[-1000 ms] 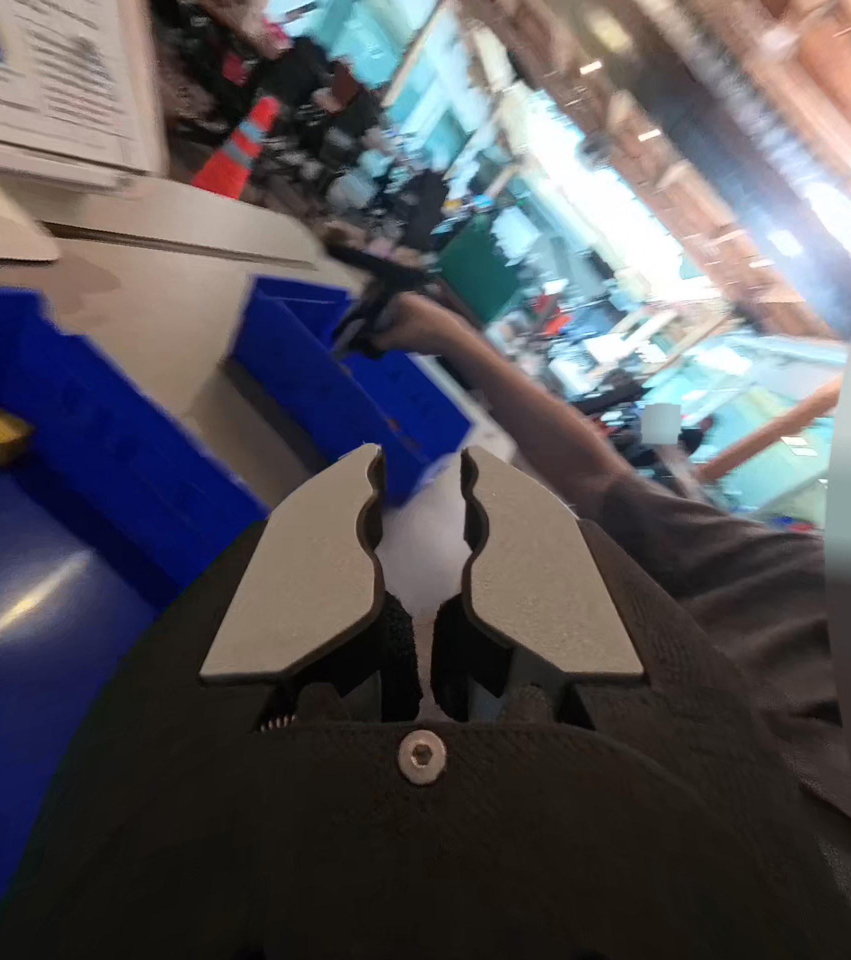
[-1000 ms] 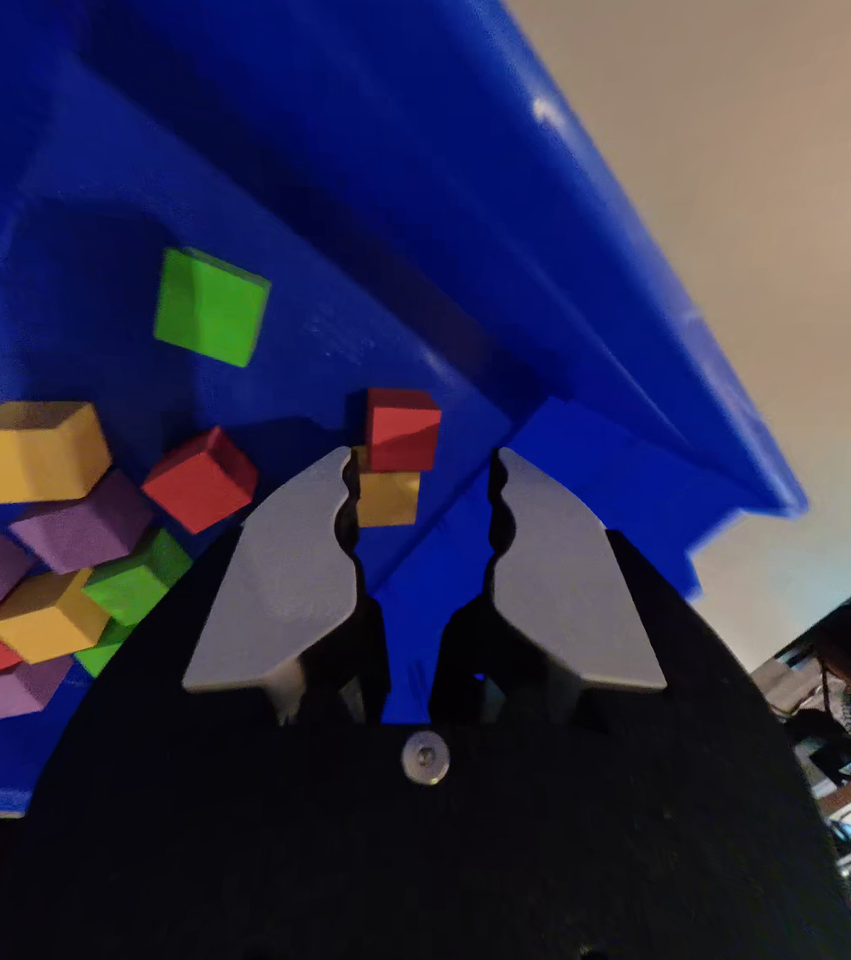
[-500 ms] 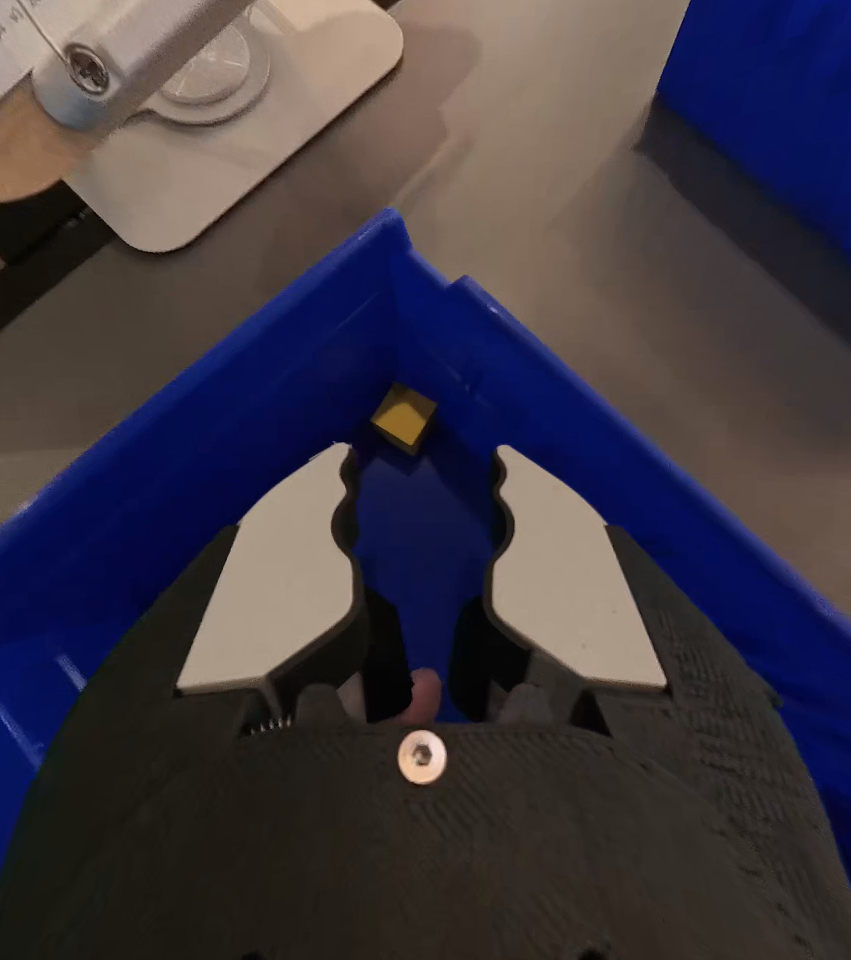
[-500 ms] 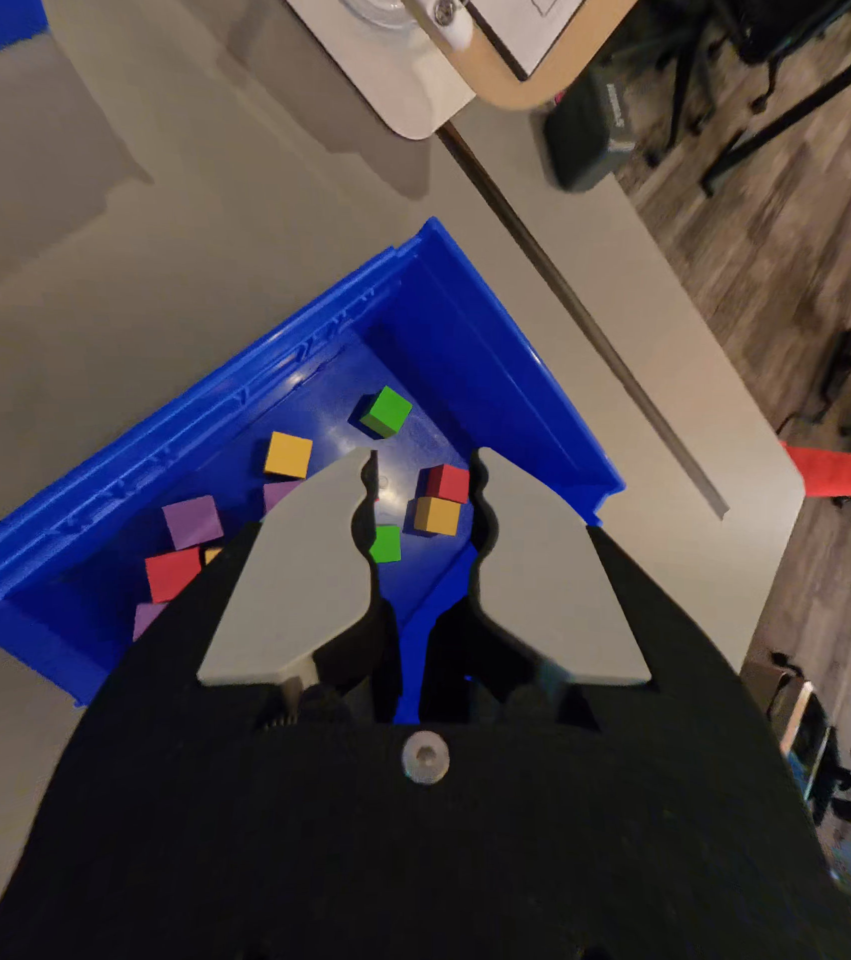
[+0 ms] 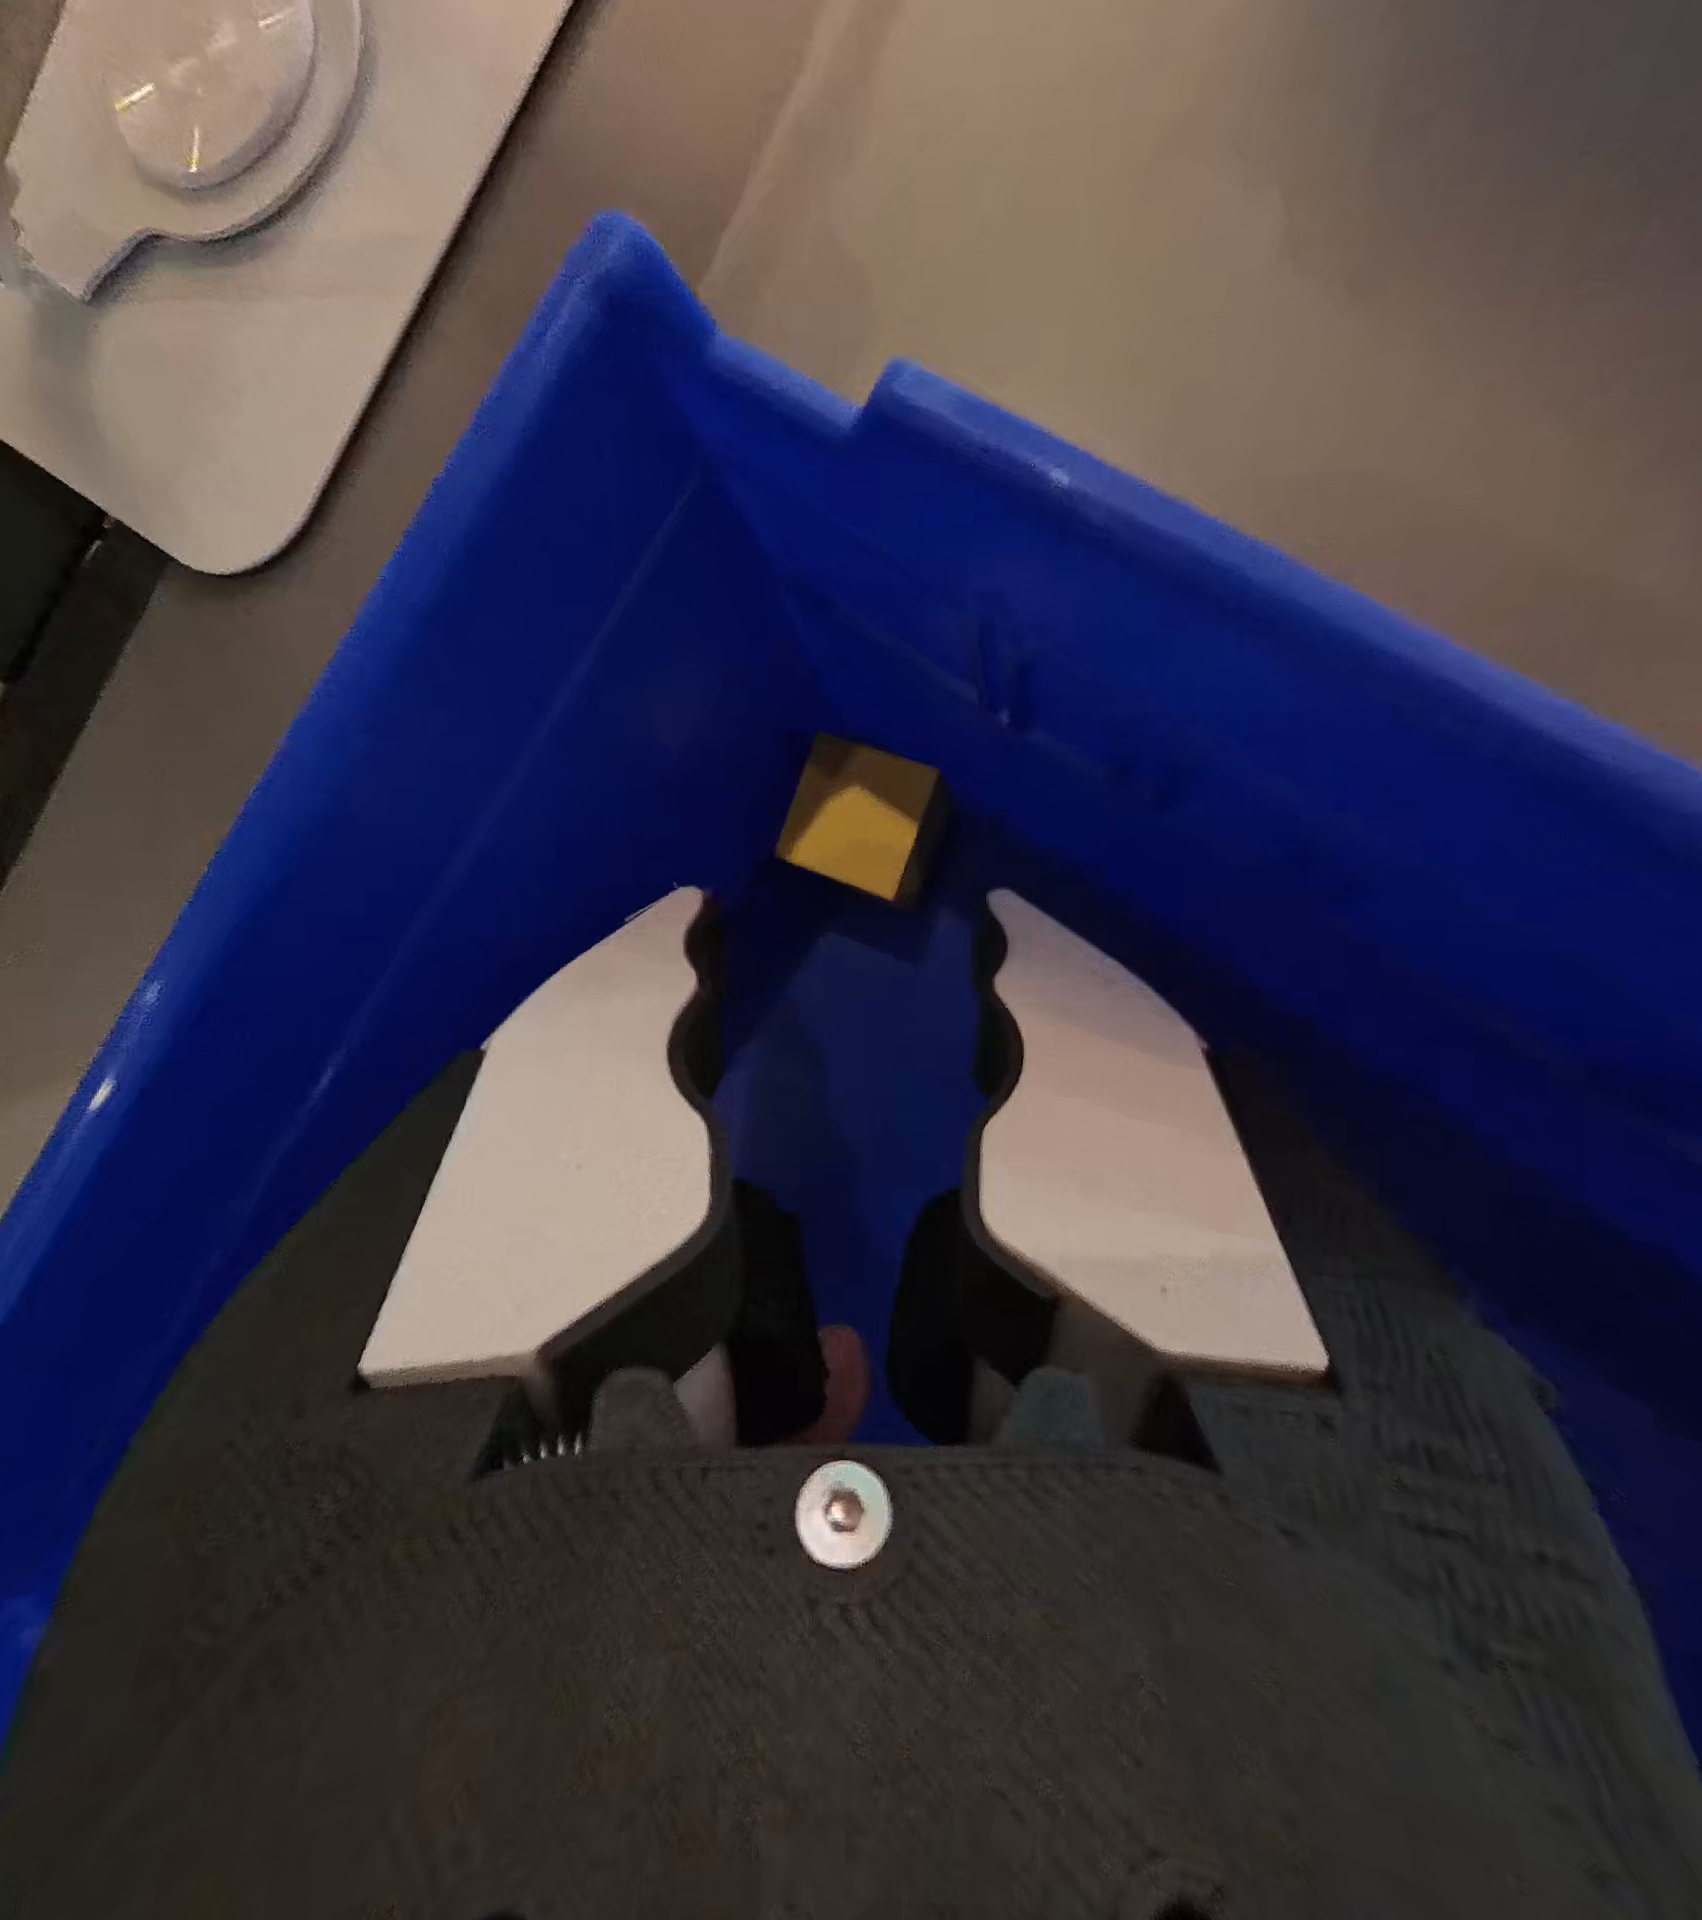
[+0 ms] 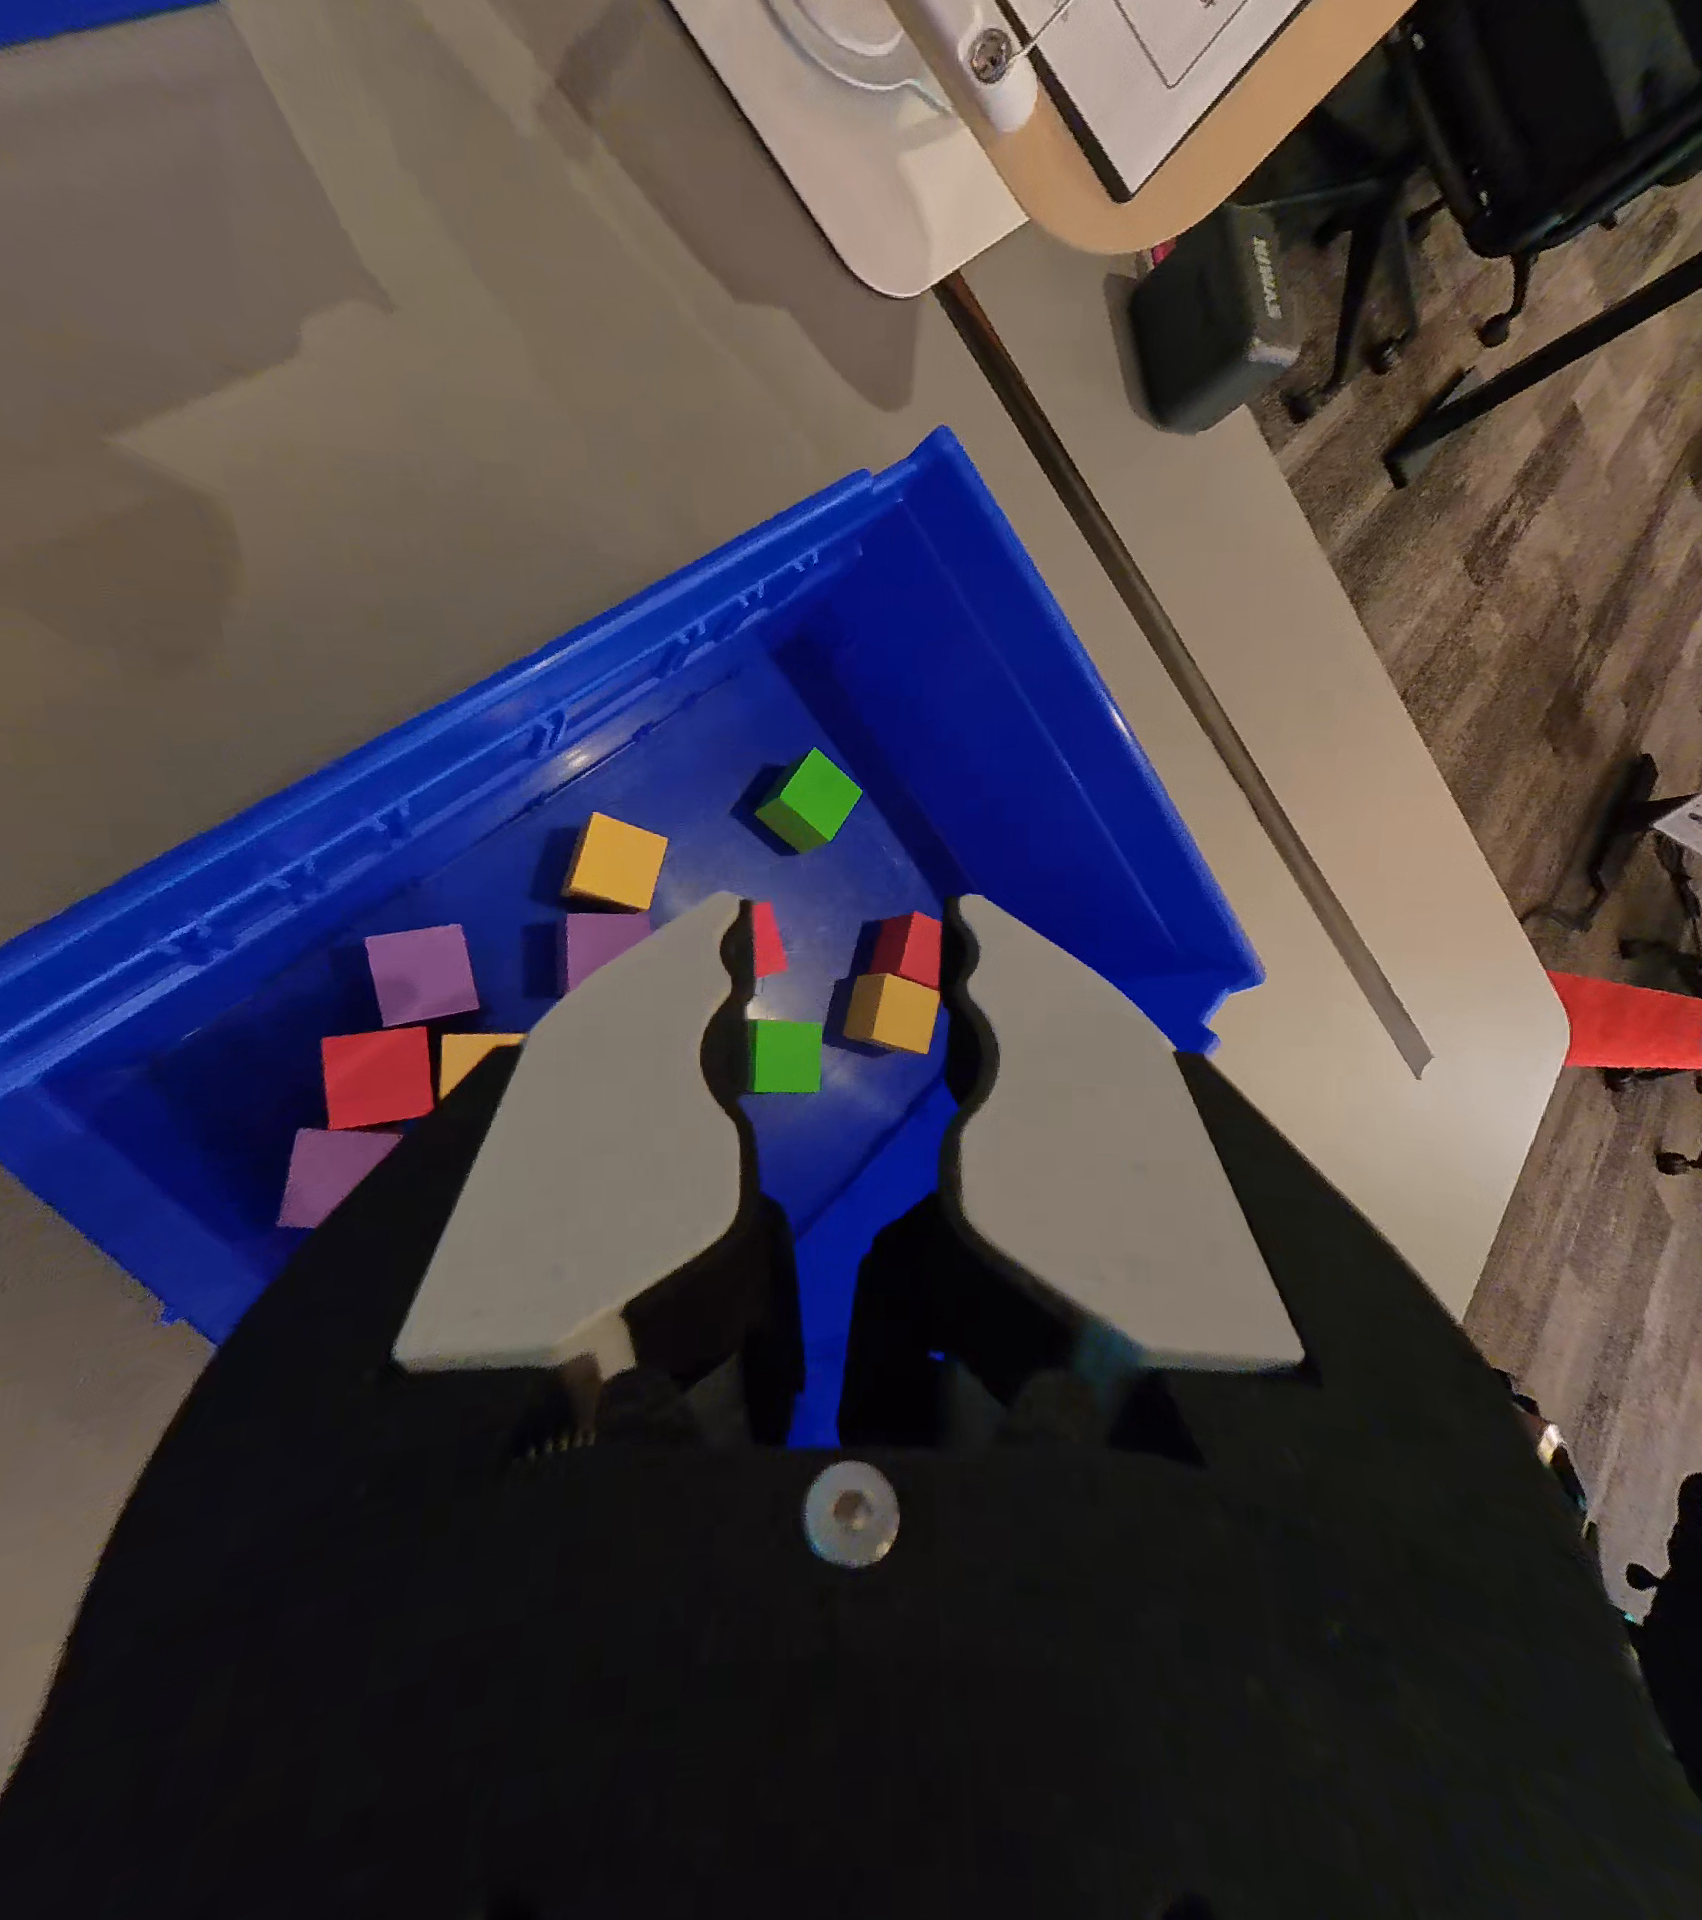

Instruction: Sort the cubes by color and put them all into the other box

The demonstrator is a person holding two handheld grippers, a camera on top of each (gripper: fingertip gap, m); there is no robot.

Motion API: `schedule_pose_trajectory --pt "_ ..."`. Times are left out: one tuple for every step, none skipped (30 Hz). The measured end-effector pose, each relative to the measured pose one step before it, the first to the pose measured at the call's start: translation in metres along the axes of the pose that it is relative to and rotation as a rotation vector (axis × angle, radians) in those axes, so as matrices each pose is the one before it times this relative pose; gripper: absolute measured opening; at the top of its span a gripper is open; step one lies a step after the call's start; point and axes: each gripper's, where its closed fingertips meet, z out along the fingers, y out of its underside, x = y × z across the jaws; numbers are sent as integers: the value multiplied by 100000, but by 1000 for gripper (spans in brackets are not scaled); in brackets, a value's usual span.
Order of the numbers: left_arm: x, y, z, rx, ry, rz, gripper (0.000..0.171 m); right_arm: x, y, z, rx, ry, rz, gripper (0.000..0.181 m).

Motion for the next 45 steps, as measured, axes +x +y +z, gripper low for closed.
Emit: schedule_pose_trajectory --pt "107 -67 221 -65 953 262 47 -71 42 -52 -196 27 -385 34" --pt "-17 -36 195 -341 1 660 48 -13 26 -65 -75 276 -569 34" --pt "71 -78 187 54 599 750 48 -69 -16 -81 -6 -212 -459 34" --pt "39 17 185 -612 502 317 48 -50 -46 -80 92 -60 -252 34" --pt "-176 78 146 -974 -807 394 48 -61 -66 -105 149 -84 -339 34" --pt "-142 -15 83 -83 -401 113 48 -136 -103 -108 226 -354 -384 34" --pt "-56 -81 42 450 452 -554 48 -180 -135 -117 301 -447 -589 34" --pt "-16 -60 30 300 581 -283 48 -144 -118 -98 167 60 -763 34" --pt "39 -54 54 280 638 80 46 -120 -130 -86 54 230 -1035 34" --pt "58 -5 89 -18 564 234 46 -125 -169 -98 191 258 -1018 34" --pt "61 24 116 -187 233 514 46 -184 -168 -73 135 -241 -850 34" --pt "57 42 148 -215 148 699 45 -150 -162 -64 54 -117 -852 34" --pt "84 30 160 -145 359 443 45 -71 -152 -77 63 417 -764 34" --pt "76 28 151 -69 517 3 44 -124 -138 -83 72 -141 -640 34" --pt "59 18 148 -39 410 -134 44 -185 -120 -94 17 -511 -415 34" --pt "22 -8 126 175 192 -43 43 -68 -127 -119 245 329 -463 34" --pt "30 2 123 89 305 -92 43 -120 -99 -110 297 104 -622 34" --pt "76 20 154 -58 562 214 43 -193 -55 -98 61 -488 -475 34" --pt "67 -2 131 72 366 577 42 -98 -29 -54 -40 26 -276 34" --pt "-37 -20 65 237 -224 453 40 -94 6 -33 -35 51 -220 34" --pt "-129 53 10 -382 -503 21 36 -166 5 14 31 -501 -127 34" --pt "-34 20 -17 -103 336 -596 32 -140 63 41 -190 -417 45 34" --pt "66 -5 -27 -20 1134 -1328 31 -119 90 77 -283 -348 70 34" --pt "45 41 -42 -274 730 -1172 31 -147 39 67 158 -549 204 34" --pt "-7 91 -50 -485 27 -854 30 -181 -30 51 533 -812 497 34" --pt "-54 147 -90 -841 -429 -1254 30 -149 -31 26 565 -496 388 34" --pt "-33 222 -141 -1144 -91 -2172 30 -103 -32 34 373 -202 47 34" --pt "32 228 -222 -1091 498 -2759 30 -135 -42 42 164 -195 -143 34" --pt "-6 233 -334 -809 125 -3018 30 -191 -93 47 207 -517 -299 34" --pt "-20 199 -496 -351 -151 -3271 30 -313 -206 48 566 -815 -609 34" --pt "163 46 -670 789 842 -3556 30 -412 -408 31 1628 -969 -904 34" --pt "239 -77 -855 1941 1112 -4073 30 -572 -665 33 3022 -1453 -893 34" --pt "251 -61 -1023 2220 1091 -4633 30 -806 -884 58 4148 -2535 -673 34" --pt "386 -82 -1168 2739 2154 -5504 30 -1085 -1093 108 5355 -3810 -855 35" --pt "752 -217 -1265 4168 4895 -7173 30 -1021 -1229 179 6351 -2828 -1317 36" --pt "1229 -325 -1345 4905 8575 -9426 30 -961 -1294 267 6714 -1750 -1991 38" --pt "1802 -420 -1363 5534 12625 -11067 29 -1014 -1230 396 5989 -1669 -2449 39" --pt "2408 -605 -1356 7119 16574 -11768 30 -872 -1229 526 5442 -570 -1714 43" --pt "2867 -690 -1258 8330 19115 -11181 29 -894 -1256 590 5516 -764 -1420 46" --pt "2918 -487 -947 7554 18683 -9132 29 -729 -1298 617 5430 363 -899 48" --pt "2539 -2 -489 4778 15486 -6507 29 -625 -1343 615 5626 1080 -311 50" --pt "1875 454 -86 2163 10879 -4230 29 -502 -1323 584 5054 1663 -690 50" --pt "1406 569 140 1830 7827 -2123 29 -172 -1403 471 5058 3640 -358 50" --pt "1235 531 248 2189 7042 -1489 29 -375 -1547 380 6107 1879 338 50" --pt "1129 567 304 1692 6946 -1854 29 -378 -1351 428 4686 1322 407 50"
